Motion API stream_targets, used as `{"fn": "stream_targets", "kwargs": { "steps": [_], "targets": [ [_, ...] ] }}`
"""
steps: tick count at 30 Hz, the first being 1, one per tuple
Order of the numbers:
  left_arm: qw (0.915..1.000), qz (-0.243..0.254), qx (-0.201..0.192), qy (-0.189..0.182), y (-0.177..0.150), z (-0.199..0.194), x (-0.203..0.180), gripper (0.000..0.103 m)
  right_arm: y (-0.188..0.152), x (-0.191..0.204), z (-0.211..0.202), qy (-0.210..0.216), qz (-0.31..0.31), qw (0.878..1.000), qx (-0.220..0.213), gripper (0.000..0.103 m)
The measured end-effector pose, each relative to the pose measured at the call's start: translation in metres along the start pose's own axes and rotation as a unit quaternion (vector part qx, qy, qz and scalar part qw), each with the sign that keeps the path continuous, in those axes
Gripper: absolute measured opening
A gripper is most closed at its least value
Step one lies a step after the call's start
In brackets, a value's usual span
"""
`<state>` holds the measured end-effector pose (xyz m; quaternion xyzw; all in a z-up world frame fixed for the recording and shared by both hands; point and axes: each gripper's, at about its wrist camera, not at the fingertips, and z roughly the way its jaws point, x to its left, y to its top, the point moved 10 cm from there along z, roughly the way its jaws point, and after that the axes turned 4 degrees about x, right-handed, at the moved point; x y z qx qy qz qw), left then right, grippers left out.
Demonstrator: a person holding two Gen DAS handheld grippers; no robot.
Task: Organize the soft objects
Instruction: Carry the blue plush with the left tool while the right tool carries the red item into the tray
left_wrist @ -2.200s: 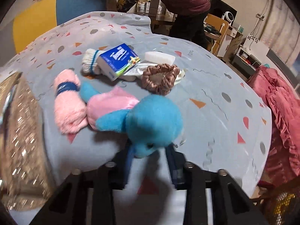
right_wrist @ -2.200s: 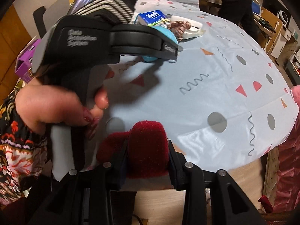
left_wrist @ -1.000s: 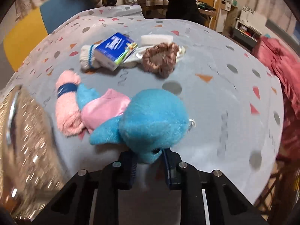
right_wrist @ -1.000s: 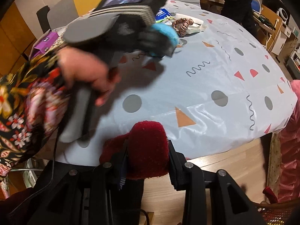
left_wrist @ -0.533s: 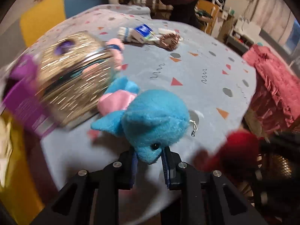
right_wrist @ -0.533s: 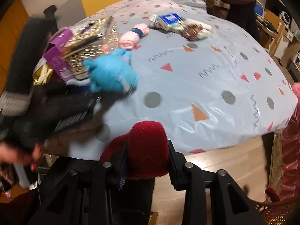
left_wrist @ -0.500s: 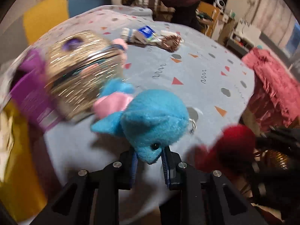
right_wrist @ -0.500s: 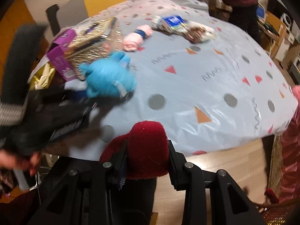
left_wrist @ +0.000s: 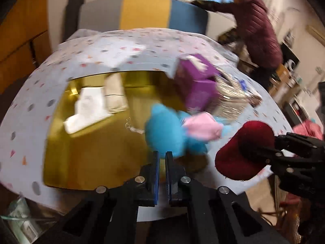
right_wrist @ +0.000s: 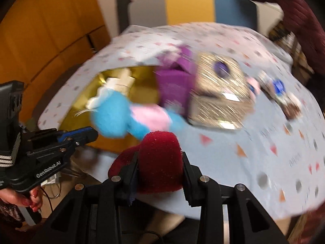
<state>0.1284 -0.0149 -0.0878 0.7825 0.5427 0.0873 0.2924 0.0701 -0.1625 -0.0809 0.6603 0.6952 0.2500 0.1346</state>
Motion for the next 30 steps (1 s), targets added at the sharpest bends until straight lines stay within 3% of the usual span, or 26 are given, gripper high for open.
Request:
{"fn": "stream_targets", "kwargs": {
  "steps": [3,9,20,30],
  "targets": [
    [0.9991,-0.038,0.005,0.016,-0.002,0.007,0.039,0.005,0.022,0.033,0.01,0.01,-0.028,1.0,-0.006,0.036],
    [0.9958,-0.085,0.008,0.034,-0.012,0.014,0.078,0.005,0.042,0.074,0.038,0.022,-0.042,0.999,0.006,0.036],
    [0.9917,-0.111,0.01,0.063,-0.03,0.009,0.11,0.005,0.06,0.114,0.073,0.047,-0.069,0.996,0.032,0.036],
    [0.985,-0.158,0.002,0.07,-0.048,-0.01,0.141,0.005,0.078,0.177,0.119,0.081,-0.131,0.987,0.052,0.036]
  ]
}}
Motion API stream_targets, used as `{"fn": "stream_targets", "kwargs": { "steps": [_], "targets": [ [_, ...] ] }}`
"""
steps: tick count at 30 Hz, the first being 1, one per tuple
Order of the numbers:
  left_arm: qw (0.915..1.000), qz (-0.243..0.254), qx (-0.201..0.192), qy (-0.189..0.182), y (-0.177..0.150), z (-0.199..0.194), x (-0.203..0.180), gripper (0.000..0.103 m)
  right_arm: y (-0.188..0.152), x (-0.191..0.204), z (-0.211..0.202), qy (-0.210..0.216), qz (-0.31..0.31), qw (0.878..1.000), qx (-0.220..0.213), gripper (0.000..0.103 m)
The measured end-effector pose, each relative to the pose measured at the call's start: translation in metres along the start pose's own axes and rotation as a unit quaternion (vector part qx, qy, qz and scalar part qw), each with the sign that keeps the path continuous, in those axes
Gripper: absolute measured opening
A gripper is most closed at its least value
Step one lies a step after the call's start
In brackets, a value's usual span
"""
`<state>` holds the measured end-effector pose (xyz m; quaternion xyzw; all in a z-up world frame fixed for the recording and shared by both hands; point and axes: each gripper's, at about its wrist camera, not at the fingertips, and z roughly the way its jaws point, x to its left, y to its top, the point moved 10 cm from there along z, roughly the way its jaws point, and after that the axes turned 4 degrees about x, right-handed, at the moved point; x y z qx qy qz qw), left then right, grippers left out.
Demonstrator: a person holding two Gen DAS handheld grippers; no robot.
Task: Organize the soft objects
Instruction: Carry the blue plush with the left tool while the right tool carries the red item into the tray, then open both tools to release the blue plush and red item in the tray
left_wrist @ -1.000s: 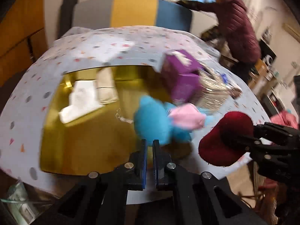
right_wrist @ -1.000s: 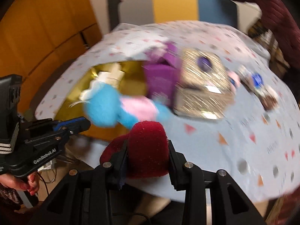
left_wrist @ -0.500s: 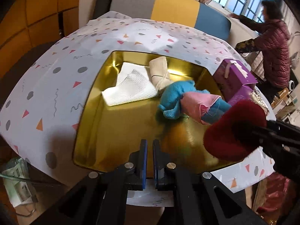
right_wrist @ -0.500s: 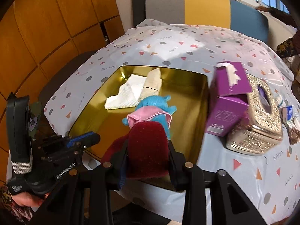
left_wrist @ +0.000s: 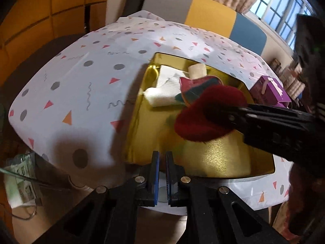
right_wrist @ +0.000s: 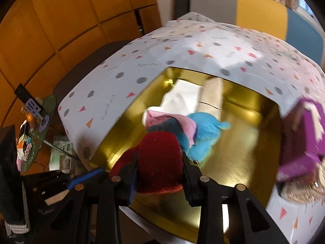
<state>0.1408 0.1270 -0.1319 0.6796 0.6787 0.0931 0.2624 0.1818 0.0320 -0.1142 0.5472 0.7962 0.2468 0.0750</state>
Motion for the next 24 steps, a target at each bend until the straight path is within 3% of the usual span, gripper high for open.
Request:
{"fn": "stream_targets", "kwargs": {
  "steps": [9,17,24],
  "targets": [
    [0.9992,-0.039,-0.003,-0.008,-0.007,-0.007,0.022,0.005,0.018,0.033,0.034,0.003,-0.054,0.999,0.009,0.036],
    [0.9983,-0.056,-0.009,-0.009,-0.01,-0.012,0.03,0.005,0.001,0.044,0.063,0.015,-0.077,0.995,0.055,0.037],
    [0.9978,-0.065,-0.013,-0.006,-0.01,-0.014,0.032,0.007,-0.005,0.054,0.053,0.039,-0.081,0.995,0.038,0.045]
  ]
}}
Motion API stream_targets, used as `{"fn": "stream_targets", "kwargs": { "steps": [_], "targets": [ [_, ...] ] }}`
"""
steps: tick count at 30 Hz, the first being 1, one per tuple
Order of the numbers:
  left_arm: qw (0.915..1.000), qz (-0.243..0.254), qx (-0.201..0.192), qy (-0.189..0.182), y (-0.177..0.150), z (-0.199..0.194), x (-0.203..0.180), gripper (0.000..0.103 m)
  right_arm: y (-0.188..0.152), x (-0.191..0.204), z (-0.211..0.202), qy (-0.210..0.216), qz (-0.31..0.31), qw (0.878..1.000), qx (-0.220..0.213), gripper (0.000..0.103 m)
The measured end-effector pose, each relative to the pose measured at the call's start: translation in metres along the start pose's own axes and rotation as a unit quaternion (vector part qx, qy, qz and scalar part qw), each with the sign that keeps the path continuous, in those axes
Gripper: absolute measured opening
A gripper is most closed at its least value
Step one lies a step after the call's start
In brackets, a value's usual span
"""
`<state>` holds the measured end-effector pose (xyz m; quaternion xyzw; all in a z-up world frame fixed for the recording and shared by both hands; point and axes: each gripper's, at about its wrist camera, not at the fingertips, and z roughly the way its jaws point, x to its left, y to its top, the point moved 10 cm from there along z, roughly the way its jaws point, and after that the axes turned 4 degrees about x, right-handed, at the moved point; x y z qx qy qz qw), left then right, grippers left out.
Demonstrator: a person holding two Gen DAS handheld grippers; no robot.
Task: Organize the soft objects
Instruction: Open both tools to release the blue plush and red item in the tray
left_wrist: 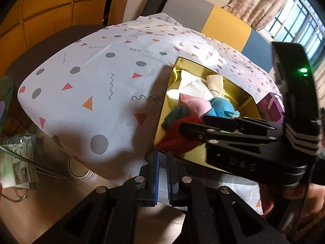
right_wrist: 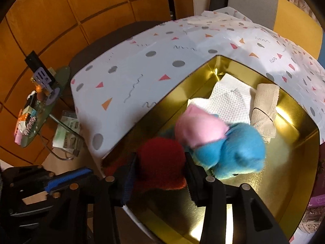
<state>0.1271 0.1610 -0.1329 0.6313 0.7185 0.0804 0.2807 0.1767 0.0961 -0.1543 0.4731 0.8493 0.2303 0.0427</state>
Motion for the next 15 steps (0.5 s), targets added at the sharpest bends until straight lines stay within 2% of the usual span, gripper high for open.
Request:
{"fn": "stream_targets", "kwargs": {
  "steps": [3,5,10,13,15],
  "targets": [
    [0.9999,-0.01,0.003,-0.003,-0.002,0.001,0.001,0.009,0.0,0.001,-0.01,0.001,0.005,1.0,-0.008,0.045],
    [0.9999,-0.014,0.005,-0.005,-0.004,0.001,0.001,0.017,-0.001,0.003,-0.018,0.004,0.009,1.0,-0.014,0.045],
    [0.9998,-0.021,0.001,-0.008,-0.008,-0.001,-0.002,0.026,-0.013,-0.007,-0.038,-0.016,0.03,0.999,-0.027,0.045],
    [0.9999,-0.009,-0.009,-0.012,-0.01,-0.005,-0.009,0.048,-0.024,-0.022,-0.048,-0.04,0.055,0.997,-0.036,0.045],
    [0.9996,-0.008,-0.017,-0.023,-0.011,-0.007,-0.015,0.055,-0.028,-0.027,-0.055,-0.048,0.065,0.996,-0.045,0.045]
  ]
}}
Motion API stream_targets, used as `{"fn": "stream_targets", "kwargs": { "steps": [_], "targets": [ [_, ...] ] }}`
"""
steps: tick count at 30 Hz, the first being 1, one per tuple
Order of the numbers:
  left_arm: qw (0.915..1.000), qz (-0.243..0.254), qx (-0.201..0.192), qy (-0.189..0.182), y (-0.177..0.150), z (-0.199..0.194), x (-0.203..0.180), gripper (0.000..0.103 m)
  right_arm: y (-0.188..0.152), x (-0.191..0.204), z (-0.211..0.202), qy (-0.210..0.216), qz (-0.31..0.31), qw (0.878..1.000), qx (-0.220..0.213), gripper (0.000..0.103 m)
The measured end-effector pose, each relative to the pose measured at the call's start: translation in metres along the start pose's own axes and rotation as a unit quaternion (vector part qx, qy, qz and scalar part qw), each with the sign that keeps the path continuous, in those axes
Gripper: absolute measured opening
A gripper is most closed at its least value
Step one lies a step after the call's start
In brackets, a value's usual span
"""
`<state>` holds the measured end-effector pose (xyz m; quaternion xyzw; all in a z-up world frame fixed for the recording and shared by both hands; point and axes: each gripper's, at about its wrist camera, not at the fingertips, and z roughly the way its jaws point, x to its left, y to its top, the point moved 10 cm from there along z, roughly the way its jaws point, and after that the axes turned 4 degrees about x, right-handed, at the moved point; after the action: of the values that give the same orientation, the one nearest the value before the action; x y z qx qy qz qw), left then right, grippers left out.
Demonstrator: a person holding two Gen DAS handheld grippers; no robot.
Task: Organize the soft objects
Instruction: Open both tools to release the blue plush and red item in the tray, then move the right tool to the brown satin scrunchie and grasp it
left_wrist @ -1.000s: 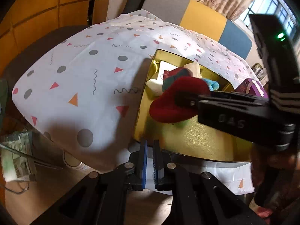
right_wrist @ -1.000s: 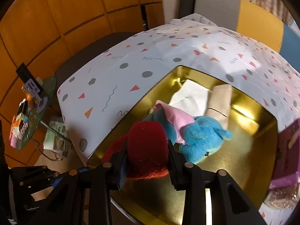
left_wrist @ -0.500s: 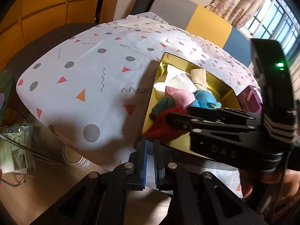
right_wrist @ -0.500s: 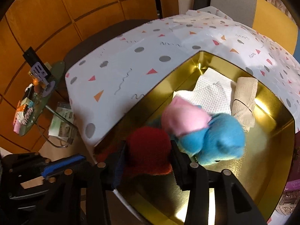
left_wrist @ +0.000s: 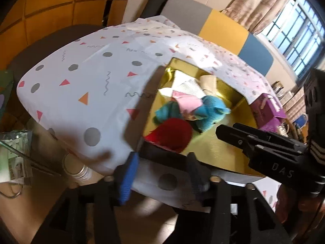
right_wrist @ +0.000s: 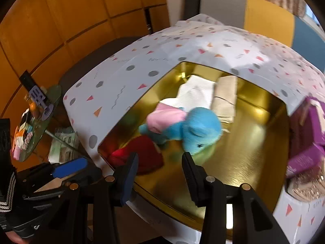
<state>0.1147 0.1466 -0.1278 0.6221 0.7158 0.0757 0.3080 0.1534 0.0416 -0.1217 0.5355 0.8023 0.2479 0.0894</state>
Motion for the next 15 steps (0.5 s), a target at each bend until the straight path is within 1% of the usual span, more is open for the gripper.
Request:
{"fn": "stream_targets", "kwargs": {
  "steps": [1,3,5,7,10,12,15],
  "targets": [
    [1.0,0.002,-0.002,-0.006,-0.001,0.0,-0.004,0.058,-0.002,-0.003,-0.004,-0.005,0.003,1.0,-0.005,0.045],
    [0.9999,0.005,-0.006,-0.014,-0.003,0.0,-0.009,0.06,-0.005,-0.009,-0.01,-0.022,0.007,1.0,-0.015,0.045],
    [0.9999,0.01,-0.002,-0.009,-0.005,0.003,-0.014,0.067,-0.006,-0.014,-0.016,-0.03,0.013,0.999,-0.025,0.045],
    [0.9998,0.016,0.009,-0.01,-0.006,0.007,-0.021,0.069,-0.009,-0.018,-0.023,-0.03,0.018,0.999,-0.034,0.045],
    [0.9997,0.018,0.005,-0.017,-0.008,0.008,-0.035,0.075,-0.014,-0.029,-0.041,-0.031,0.028,0.998,-0.053,0.045],
    [0.9995,0.015,0.003,-0.027,-0.012,0.006,-0.044,0.078,-0.021,-0.039,-0.054,-0.041,0.033,0.997,-0.059,0.045],
    [0.9989,0.024,0.003,-0.041,-0.017,0.006,-0.06,0.085,-0.033,-0.055,-0.072,-0.048,0.047,0.995,-0.07,0.045]
  ]
}}
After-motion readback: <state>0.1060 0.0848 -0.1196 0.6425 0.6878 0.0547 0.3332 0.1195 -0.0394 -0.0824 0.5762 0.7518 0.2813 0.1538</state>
